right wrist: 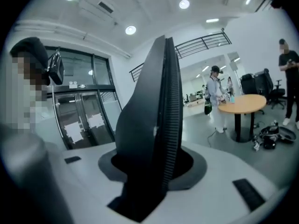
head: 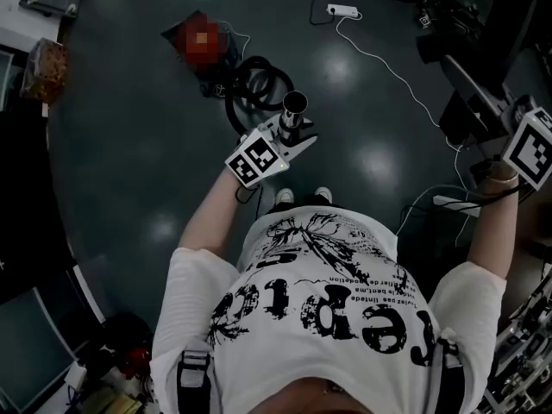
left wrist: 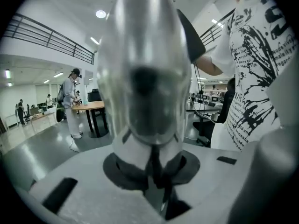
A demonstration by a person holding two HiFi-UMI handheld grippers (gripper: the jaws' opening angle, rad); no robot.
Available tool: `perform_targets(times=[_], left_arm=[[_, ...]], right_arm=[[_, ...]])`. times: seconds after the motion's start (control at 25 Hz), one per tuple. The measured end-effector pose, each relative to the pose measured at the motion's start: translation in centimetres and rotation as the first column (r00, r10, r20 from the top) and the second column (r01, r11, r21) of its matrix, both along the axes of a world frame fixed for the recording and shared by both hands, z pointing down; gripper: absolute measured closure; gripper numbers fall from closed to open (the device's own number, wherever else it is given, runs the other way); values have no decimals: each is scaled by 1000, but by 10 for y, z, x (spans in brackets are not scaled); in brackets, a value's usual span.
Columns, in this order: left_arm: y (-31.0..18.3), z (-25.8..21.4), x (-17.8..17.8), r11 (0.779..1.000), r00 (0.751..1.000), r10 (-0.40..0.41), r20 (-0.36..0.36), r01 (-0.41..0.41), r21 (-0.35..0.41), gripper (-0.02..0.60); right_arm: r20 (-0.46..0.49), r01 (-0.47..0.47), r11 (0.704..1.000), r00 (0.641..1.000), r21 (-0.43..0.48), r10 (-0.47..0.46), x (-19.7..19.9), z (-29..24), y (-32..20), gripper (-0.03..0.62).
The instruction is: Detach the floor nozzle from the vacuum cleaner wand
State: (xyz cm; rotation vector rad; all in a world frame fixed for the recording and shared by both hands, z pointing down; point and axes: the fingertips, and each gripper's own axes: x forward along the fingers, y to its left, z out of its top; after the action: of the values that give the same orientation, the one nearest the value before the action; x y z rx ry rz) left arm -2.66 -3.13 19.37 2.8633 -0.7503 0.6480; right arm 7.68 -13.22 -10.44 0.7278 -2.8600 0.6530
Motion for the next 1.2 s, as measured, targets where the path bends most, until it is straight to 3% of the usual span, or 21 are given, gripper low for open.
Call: perform_targets(times=[0.28,0.6,1.2], left_arm=[[-1,24,-21,999,993,-26,118,28,-21,492],[-15,24,-25,997,993,-73,90,74,-6,492],[-30,59,-58,987,988,-130,78,136,-87,492]], right_arm=[[-38,4,998,999,-58,-6,-13,33,1,428],[-72,16,994,997,-112,-24,-45,79,-6,428],[-85,16,964,996,-266,-40,-96,166,-23,427]])
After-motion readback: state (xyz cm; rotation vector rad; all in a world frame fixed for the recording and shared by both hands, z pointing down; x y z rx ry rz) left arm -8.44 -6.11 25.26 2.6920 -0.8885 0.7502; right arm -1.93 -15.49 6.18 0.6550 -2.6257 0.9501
